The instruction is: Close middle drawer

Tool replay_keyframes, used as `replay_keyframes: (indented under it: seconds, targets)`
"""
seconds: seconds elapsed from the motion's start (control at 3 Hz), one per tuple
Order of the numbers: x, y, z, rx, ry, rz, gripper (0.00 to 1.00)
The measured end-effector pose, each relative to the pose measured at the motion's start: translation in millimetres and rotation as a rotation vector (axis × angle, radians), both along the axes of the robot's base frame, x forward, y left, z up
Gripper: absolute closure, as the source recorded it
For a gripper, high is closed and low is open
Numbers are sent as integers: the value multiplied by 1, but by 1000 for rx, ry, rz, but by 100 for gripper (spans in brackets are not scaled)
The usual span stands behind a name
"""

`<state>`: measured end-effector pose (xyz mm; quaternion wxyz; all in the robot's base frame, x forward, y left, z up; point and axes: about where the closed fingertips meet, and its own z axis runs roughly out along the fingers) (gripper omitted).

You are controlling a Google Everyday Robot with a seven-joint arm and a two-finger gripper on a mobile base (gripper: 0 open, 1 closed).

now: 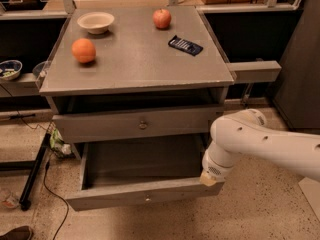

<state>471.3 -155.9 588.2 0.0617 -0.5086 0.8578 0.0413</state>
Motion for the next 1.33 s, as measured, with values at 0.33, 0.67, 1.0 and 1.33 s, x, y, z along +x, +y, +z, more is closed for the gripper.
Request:
replay_keyframes:
  seconds: [0.33,0.67,1.0,1.33]
  targets:
    - [-4,2,-10,11,21,-3,100]
    - [-10,11,-38,38,57,17,100]
    - [-2,21,-84,67,82,16,100]
    - [8,28,-108,72,94,21,100]
